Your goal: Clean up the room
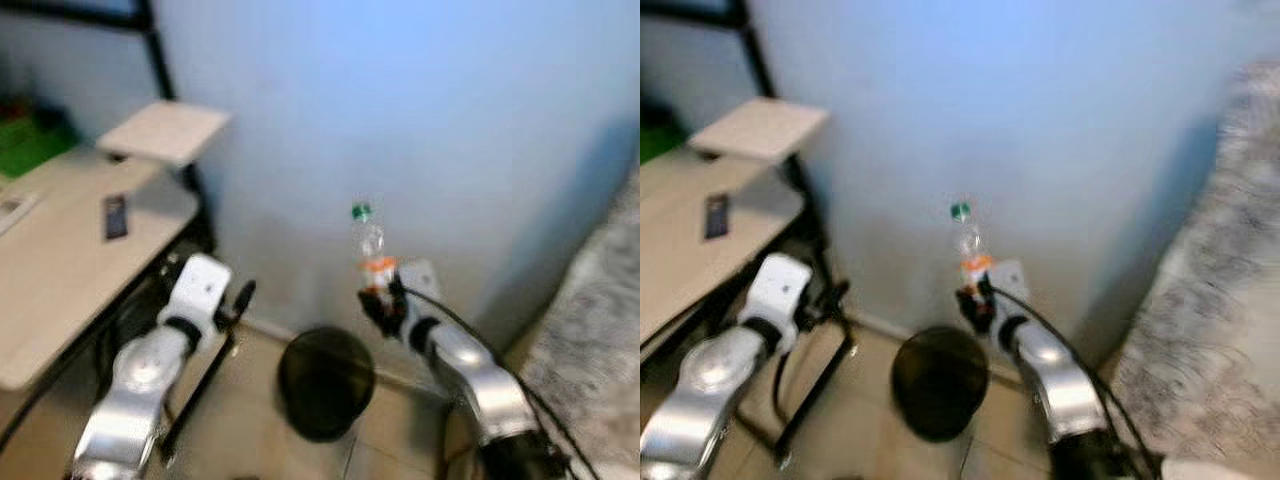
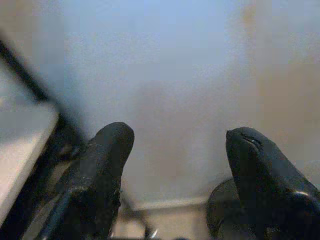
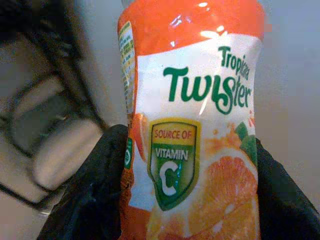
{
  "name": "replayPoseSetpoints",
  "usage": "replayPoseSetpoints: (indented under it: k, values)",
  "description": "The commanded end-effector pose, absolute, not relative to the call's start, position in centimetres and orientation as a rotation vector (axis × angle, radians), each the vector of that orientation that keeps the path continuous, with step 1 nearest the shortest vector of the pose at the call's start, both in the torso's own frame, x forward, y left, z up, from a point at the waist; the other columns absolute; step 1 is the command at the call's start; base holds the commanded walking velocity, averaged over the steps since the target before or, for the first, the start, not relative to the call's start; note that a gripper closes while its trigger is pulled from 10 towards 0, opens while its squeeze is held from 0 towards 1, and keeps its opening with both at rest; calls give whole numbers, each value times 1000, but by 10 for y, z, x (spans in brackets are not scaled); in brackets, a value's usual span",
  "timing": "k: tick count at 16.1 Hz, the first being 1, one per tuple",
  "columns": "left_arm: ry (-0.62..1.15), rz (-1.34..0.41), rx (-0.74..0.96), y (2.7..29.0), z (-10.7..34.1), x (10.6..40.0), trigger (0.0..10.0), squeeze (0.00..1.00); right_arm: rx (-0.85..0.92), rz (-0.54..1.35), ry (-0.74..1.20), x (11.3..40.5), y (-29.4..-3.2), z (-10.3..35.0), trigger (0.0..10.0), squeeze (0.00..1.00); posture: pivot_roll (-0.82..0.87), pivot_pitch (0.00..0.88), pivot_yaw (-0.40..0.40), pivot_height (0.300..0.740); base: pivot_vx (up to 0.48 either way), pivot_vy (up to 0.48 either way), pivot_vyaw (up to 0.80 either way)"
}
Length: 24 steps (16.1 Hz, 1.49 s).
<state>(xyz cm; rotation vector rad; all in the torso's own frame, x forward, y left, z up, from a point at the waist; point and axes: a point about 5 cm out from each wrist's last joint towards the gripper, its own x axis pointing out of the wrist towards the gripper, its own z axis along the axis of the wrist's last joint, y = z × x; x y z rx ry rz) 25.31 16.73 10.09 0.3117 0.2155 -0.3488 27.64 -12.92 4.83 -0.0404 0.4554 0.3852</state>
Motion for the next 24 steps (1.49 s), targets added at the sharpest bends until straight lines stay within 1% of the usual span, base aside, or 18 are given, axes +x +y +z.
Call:
replayPoseSetpoints:
  k: [1,2,5,6,7,8,12,14,15,18,21,22,23,24]
  values:
    - [229,-363,315,168,99,251,10000,0,-53,370,464,278,-137,46,10000,0,80,11,-24,740,319,0,0]
    - [232,-375,315,168,99,252,10000,0,-104,366,497,280,-142,42,10000,0,78,16,-24,740,311,0,0]
    - [238,-403,322,168,100,253,10000,0,-167,371,516,284,-148,39,10000,0,76,22,-24,740,285,0,0]
    - [267,-496,325,165,97,251,10000,0,-225,411,530,287,-151,36,10000,0,71,25,-20,740,0,0,0]
    - [293,-574,351,163,95,250,10000,0,-241,446,545,288,-150,33,10000,0,68,27,-16,740,0,0,0]
    - [302,-614,360,162,94,249,10000,0,-229,456,566,289,-149,30,10000,0,63,29,-9,740,0,0,0]
    - [385,-849,419,167,91,245,10000,0,-314,556,685,294,-137,9,10000,0,60,43,-2,740,0,0,0]
    - [404,-905,441,169,91,243,10000,0,-350,547,709,296,-134,5,10000,0,63,50,-5,740,0,0,0]
    - [445,-973,464,174,90,238,10000,0,-414,519,730,300,-130,3,10000,0,65,53,-7,740,0,0,0]
    - [456,-963,495,180,90,240,10000,0,-460,511,740,305,-127,4,10000,0,68,55,-14,740,0,0,0]
    - [455,-965,502,182,90,242,10000,0,-458,524,745,305,-121,2,10000,0,66,54,-14,740,0,0,0]
    - [455,-966,503,181,90,243,10000,0,-457,527,747,305,-121,2,10000,27,65,53,-14,740,0,0,0]
    - [453,-969,501,181,90,243,10000,0,-449,523,748,305,-120,2,10000,953,64,52,-13,740,0,0,0]
    - [450,-971,499,180,90,243,10000,0,-444,521,743,306,-119,2,10000,1000,64,52,-13,740,0,0,0]
